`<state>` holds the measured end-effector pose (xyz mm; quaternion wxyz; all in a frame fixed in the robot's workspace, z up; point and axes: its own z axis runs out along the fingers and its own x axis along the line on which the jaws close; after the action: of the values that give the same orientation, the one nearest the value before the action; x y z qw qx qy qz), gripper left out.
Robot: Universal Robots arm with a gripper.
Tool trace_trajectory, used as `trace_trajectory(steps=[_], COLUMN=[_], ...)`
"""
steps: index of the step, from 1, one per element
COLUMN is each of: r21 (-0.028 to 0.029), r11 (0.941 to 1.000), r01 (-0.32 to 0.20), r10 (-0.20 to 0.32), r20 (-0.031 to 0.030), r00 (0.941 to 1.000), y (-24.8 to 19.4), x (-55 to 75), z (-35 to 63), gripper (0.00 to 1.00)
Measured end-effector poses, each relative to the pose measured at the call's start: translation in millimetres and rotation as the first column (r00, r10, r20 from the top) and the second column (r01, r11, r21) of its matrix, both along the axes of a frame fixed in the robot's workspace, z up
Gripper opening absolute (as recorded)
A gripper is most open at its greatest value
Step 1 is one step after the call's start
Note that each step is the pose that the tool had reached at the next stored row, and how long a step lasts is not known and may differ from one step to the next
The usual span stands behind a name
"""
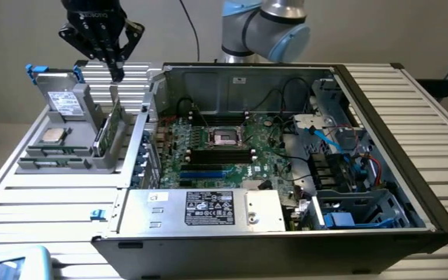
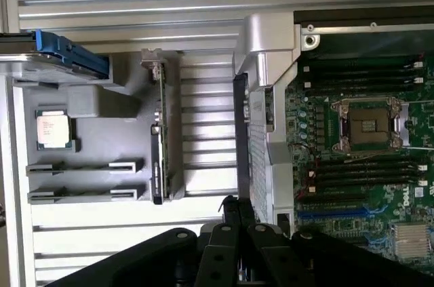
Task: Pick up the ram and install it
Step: 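Reach for the ram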
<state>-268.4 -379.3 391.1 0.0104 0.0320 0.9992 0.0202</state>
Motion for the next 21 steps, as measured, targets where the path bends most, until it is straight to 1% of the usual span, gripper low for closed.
trace_trajectory(steps=[8,13,21], r21=[0.0001,0.0000,0.0000], r11=[1.0000,1.0000,1.0000], r01=[0.000,0.000,0.000], r10=[0.000,0.000,0.000], r20=[0.0001,0.0000,0.0000], r00=[1.0000,1.0000,1.0000], y=[-2.0,-2.0,-2.0], x=[-36.3,-58.9,-90.0], z=[-0.4,-0.8,-1.4], gripper=[0.11,0.11,0.11])
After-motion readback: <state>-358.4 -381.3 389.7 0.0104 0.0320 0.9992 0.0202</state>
